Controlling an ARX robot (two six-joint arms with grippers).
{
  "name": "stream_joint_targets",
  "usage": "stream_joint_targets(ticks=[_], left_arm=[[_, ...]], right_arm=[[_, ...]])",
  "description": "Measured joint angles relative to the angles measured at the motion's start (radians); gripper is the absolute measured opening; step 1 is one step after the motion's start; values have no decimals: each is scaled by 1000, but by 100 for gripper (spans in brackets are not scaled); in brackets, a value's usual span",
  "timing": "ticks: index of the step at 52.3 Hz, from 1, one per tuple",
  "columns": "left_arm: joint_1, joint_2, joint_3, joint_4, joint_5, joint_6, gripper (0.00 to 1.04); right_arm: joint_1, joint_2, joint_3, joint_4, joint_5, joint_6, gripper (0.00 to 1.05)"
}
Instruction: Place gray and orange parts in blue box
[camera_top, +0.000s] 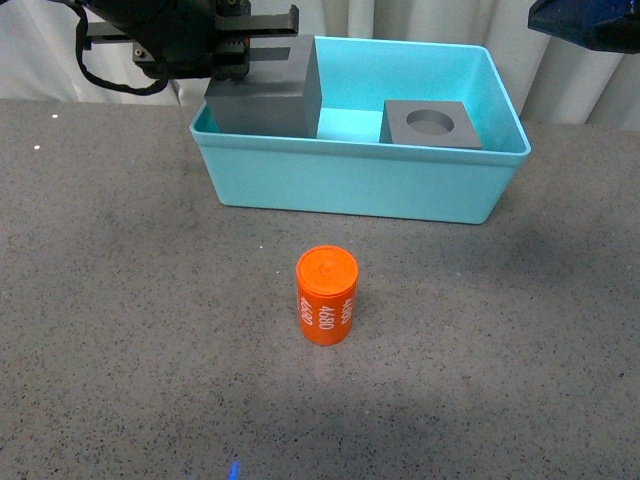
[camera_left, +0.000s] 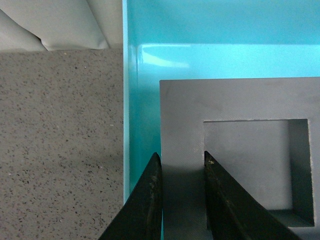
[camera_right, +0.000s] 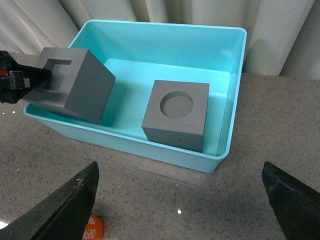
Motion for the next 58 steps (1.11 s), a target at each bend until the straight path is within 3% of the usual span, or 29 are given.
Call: stream_joint_targets(ticks=[28,45,51,58], left_arm=[[1,32,-21,27,10,-5,18],[6,5,-35,92,29,-57,82],[8,-46,-79,132,33,-61,99],[12,-134,-175,217,42,-73,98]], right_arm=[[0,0,0,0,0,0,95],[0,0,0,0,0,0,95],[0,0,0,0,0,0,95],[0,0,0,0,0,0,95]])
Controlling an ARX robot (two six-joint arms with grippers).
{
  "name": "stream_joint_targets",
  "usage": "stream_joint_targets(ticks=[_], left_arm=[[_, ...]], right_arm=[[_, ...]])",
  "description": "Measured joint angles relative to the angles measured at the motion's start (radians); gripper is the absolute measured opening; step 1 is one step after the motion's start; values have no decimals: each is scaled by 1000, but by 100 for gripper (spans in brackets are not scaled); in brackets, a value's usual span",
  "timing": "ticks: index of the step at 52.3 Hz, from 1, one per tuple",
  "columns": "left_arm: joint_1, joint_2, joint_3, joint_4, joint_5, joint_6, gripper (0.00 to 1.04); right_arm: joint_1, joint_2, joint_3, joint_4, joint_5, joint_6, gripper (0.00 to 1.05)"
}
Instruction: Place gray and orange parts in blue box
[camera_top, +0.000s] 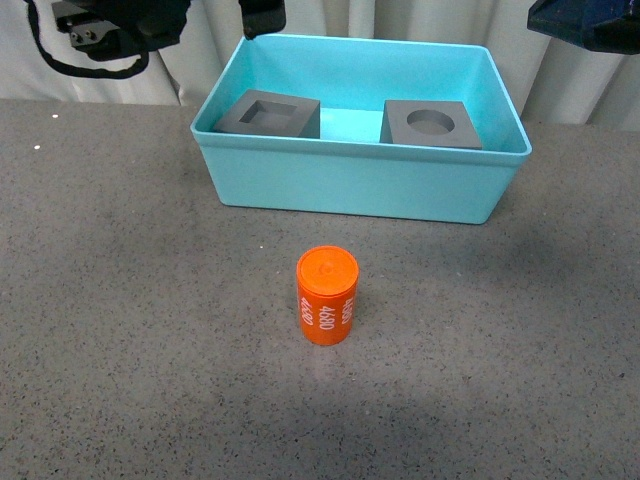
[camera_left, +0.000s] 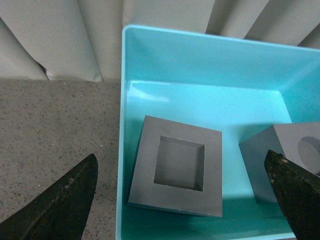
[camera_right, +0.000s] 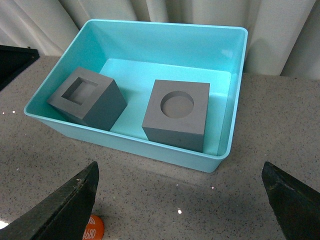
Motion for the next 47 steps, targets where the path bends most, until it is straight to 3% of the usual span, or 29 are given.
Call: stream_joint_targets(ticks=[16,23,39,47], left_arm=[[32,-274,-354,262,-47,-34,98],[58,-438,-561,336,-4,-104,98],[101,-782,-879,335,-38,-99,98],[221,-1021,-1028,219,35,-123,98]], right_arm=[[0,0,0,0,0,0,95],[0,0,0,0,0,0,95],[0,0,0,0,0,0,95],[0,0,0,0,0,0,95]])
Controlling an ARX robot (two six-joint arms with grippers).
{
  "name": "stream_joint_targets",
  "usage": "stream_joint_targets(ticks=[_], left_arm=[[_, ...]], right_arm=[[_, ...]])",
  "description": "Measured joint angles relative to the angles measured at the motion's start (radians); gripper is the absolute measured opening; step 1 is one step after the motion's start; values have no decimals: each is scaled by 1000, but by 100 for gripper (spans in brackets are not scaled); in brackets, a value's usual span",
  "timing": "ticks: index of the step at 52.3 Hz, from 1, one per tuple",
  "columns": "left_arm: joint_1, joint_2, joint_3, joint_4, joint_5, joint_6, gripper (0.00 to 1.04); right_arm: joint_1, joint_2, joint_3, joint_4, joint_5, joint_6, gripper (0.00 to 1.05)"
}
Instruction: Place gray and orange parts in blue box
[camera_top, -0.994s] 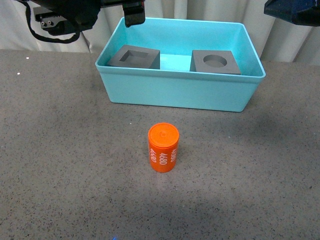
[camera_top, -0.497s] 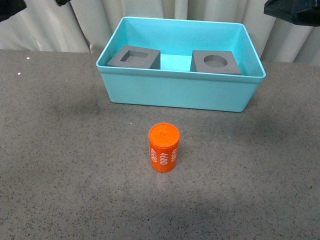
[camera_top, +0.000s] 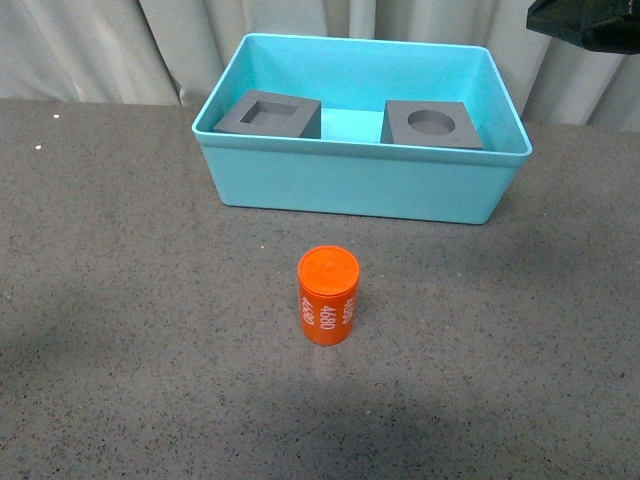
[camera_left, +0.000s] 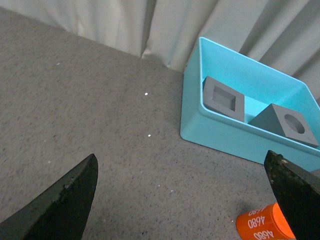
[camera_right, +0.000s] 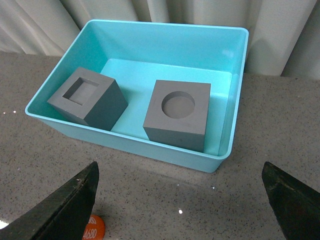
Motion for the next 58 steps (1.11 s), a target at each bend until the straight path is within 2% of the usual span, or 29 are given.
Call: stream_joint_targets(ticks=[7,11,13,15,17,21,23,25,28,35,47,53,58], left_arm=[[127,-262,-91,-210,39,-14,98],[173,-397,-113,-332,31,-5,98],[195,-430,-147,-277,83,44,93],[199,-441,-158,-173,135,120,86],[192,-474,-159,-69,147,197,77],[166,-571,-153,-141,128,288,59],[116,-596,-153,-175,48,304,50],[85,-610,-153,-190,21,312,44],[55,-633,-153,-207,21,321,35],[45,-688,-153,-262,8,332,5],[43,-750,-153,-325,8,339,4],[43,-873,-152,-482,8,340,4],[43,-919,-152,-499,8,340,4]], right_arm=[[0,0,0,0,0,0,95],[0,0,0,0,0,0,95],[0,0,0,0,0,0,95],[0,0,0,0,1,0,95],[0,-2,-2,0,0,0,95],[0,0,-2,0,-1,-1,95],[0,-2,-2,0,0,0,95],[0,-2,-2,0,0,-1,95],[0,-2,-2,0,1,0,95],[1,-2,-2,0,0,-1,95],[0,-2,-2,0,0,-1,95],[1,-2,-2,0,0,-1,95],[0,-2,-2,0,1,0,95]])
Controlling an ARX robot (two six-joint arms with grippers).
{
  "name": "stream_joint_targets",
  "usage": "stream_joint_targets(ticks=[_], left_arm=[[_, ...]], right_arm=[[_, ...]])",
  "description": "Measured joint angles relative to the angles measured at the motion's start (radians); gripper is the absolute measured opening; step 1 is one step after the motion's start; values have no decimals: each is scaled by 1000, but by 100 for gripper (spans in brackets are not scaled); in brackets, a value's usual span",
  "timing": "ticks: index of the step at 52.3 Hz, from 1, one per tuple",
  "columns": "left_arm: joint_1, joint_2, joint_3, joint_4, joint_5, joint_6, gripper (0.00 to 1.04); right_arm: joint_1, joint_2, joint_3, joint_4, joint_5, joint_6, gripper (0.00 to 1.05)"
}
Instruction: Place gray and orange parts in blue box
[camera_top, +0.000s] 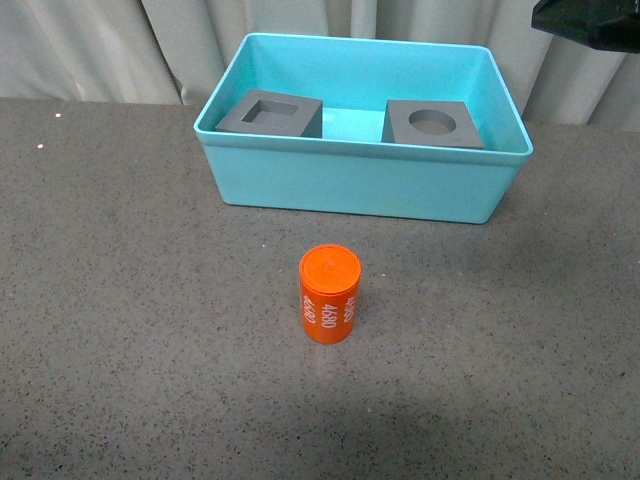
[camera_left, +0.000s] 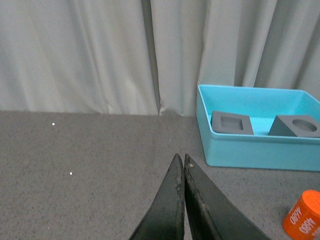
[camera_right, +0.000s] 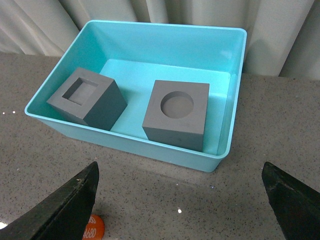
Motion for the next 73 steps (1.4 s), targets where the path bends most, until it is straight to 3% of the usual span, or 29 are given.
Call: stream_joint_targets(ticks=[8,16,19,20,23,32,35,48,73], left_arm=[[0,-1,0,-2,0,-1,5],[0,-2,0,-2,0,0,30],[0,-2,0,-2,0,0,39],[0,-2,0,-2,0,0,45],[0,-3,0,-3,0,0,56],[0,-3,0,-3,0,0,92],[0,-3,0,-3,0,1,100],[0,-3,0,-3,0,3,98],[0,-3,0,-3,0,3,98]], right_arm=[[0,0,0,0,0,0,95],[1,0,-1,2,6,-5,95],[24,5,-35,120,139,-78,95],[39,14,-48,190,229,-125,95],[62,29,-37,207,300,-220,95],[166,119,104,-54,134,-287,95],[191,149,143,-117,87,-284,95],[278,318,298,-435,-66,-307,95],[341,558,451,-543,-83,-294,95]])
